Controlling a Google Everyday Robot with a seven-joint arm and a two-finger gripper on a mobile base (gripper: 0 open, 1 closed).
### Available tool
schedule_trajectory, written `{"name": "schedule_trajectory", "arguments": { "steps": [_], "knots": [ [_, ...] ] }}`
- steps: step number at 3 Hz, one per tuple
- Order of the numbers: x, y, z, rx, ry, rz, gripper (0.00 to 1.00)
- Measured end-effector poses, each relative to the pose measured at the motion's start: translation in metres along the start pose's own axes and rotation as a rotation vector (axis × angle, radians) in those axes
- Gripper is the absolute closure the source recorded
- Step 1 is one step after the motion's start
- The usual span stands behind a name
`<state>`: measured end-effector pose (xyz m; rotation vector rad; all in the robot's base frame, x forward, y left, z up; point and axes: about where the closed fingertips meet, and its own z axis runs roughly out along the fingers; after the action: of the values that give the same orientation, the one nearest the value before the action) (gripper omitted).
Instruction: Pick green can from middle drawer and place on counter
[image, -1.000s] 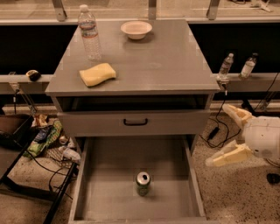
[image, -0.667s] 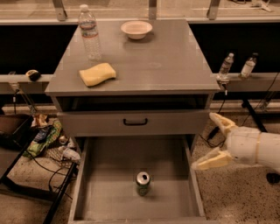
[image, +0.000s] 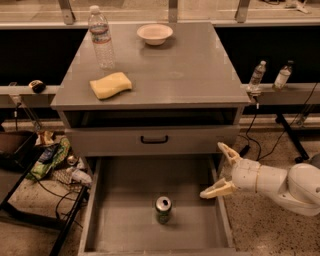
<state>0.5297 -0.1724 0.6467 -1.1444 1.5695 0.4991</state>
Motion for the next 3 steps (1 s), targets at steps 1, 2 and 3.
{"name": "schedule_trajectory", "arguments": {
  "steps": [1,2,3],
  "knots": [
    [0.039,0.006,0.018,-0.023,-0.003,0.015,0.0],
    [0.069,0.026,0.031,-0.034,-0.02,0.052,0.0],
    [0.082,0.055,0.056,-0.06,-0.059,0.08,0.0]
  ]
}}
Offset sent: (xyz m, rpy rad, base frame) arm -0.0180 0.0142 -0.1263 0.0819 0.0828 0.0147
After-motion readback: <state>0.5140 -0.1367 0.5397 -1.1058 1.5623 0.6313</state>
